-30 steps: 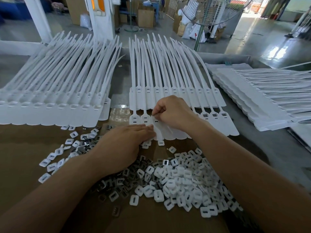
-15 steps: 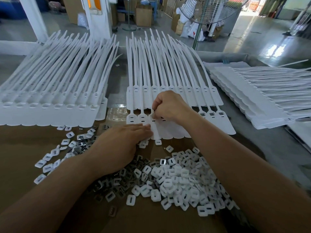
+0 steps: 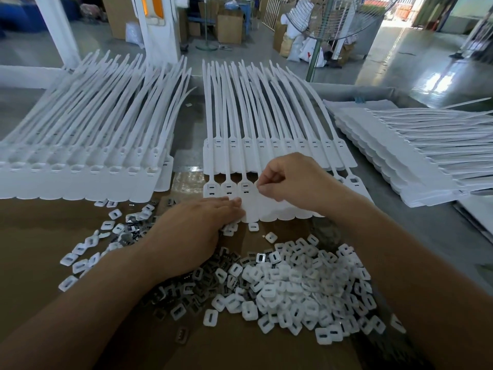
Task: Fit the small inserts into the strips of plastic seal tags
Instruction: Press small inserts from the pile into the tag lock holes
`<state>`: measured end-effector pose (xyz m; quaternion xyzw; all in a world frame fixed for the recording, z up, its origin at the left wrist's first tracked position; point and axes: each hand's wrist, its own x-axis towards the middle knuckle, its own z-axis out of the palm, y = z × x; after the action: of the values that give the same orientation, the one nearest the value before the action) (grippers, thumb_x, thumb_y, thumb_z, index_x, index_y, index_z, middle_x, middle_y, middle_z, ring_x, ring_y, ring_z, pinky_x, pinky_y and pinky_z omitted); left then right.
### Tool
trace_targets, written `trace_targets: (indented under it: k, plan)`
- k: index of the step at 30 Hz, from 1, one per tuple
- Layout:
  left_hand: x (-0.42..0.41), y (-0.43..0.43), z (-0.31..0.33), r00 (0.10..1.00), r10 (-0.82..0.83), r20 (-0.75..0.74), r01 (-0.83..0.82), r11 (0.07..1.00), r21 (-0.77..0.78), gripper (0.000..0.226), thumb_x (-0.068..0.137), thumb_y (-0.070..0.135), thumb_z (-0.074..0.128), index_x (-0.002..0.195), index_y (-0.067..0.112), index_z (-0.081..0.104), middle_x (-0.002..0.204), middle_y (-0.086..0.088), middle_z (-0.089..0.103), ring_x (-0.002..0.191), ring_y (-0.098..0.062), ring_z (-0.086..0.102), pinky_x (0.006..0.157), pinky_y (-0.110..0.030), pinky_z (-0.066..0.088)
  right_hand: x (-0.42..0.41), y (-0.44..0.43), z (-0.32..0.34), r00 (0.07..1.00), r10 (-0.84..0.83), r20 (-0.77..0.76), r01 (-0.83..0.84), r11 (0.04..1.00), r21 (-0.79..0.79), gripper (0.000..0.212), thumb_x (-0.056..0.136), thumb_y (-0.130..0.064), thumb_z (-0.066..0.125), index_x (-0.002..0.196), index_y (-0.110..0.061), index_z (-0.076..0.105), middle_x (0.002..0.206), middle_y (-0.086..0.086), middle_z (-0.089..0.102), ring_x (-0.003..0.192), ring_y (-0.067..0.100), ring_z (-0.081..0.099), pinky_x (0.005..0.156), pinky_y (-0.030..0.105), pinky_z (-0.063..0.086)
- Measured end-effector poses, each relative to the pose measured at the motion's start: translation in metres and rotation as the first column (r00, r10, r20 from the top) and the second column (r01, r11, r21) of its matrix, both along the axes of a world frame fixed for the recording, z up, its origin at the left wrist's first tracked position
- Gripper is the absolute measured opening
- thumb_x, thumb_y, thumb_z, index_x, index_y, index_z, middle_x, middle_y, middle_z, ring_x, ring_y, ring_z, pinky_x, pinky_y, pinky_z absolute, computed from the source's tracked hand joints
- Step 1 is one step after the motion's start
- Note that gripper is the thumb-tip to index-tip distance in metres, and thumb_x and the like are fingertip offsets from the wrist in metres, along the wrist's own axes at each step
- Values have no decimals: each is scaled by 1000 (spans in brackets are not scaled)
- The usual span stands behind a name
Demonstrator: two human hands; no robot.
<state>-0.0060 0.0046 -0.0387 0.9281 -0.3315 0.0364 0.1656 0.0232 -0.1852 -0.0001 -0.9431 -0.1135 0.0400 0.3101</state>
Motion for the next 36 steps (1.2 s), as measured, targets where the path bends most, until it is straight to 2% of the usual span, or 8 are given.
trace_targets:
  k: [2, 4, 7, 11, 17, 25, 29, 36]
  plan:
    - [0, 0, 0, 1000, 3, -3, -3, 1000, 10, 61, 81, 1, 42, 133, 33, 43, 141, 19, 34, 126, 7, 28, 98, -13, 13, -11, -8, 3, 995, 37, -89, -39, 999, -24, 11, 81, -21, 69, 73, -26, 64, 63, -16, 63, 57, -5, 59, 55, 8, 46]
    - [-1, 0, -2, 1000, 9, -7, -9, 1000, 13, 60, 83, 2, 41, 134, 34, 40, 142, 20, 31, 119, 14, 19, 97, -11, 11, -22, -15, 5, 982, 75, -173, -87, 994, -64, 9, 78, -24, 71, 72, -27, 66, 61, -18, 64, 58, -7, 58, 60, 12, 48]
    - [-1, -1, -2, 1000, 19, -7, -19, 1000, 10, 59, 84, 3, 40, 134, 35, 40, 141, 22, 31, 111, 16, 15, 96, -11, 10, -34, -22, 6, 954, 124, -274, -153, 984, -87, 7, 75, -25, 74, 74, -29, 68, 73, -12, 69, 68, 0, 62, 69, 18, 52]
    - [-1, -2, -1, 1000, 24, -8, -24, 999, 22, 59, 85, 3, 40, 134, 35, 38, 141, 22, 30, 112, 16, 15, 98, -12, 10, -42, -23, 5, 928, 155, -339, -202, 974, -108, 13, 72, -24, 77, 74, -31, 66, 71, -13, 66, 65, -5, 60, 67, 13, 49]
    - [0, -2, 0, 1000, 20, -12, -20, 1000, 24, 61, 84, 2, 39, 135, 35, 38, 141, 24, 30, 114, 18, 11, 97, -8, 7, -42, -21, 4, 934, 146, -327, -202, 969, -142, 15, 76, -21, 74, 70, -30, 64, 70, -13, 65, 62, -5, 59, 66, 15, 51]
    - [1, -2, 1, 1000, 20, -12, -20, 999, 38, 61, 84, 3, 37, 136, 35, 36, 143, 23, 27, 113, 18, 12, 95, -8, 7, -43, -18, 5, 944, 177, -280, -203, 977, -69, 11, 78, -21, 72, 78, -30, 67, 76, -10, 67, 69, -3, 60, 66, 13, 51]
    - [0, 0, 0, 1000, 18, -14, -17, 999, 42, 61, 84, 3, 37, 136, 35, 36, 143, 23, 28, 113, 18, 10, 95, -7, 5, -46, -10, 3, 922, 242, -301, -287, 951, -114, 11, 76, -22, 74, 78, -29, 66, 66, -15, 59, 60, -13, 52, 54, 3, 39]
    - [3, -4, 1, 1000, 13, -6, -12, 999, 47, 60, 84, 4, 37, 136, 34, 37, 143, 22, 28, 119, 16, 16, 96, -9, 7, -47, -9, 4, 927, 262, -270, -295, 951, -89, 12, 79, -23, 70, 72, -31, 64, 64, -19, 59, 63, -10, 54, 58, 5, 42]
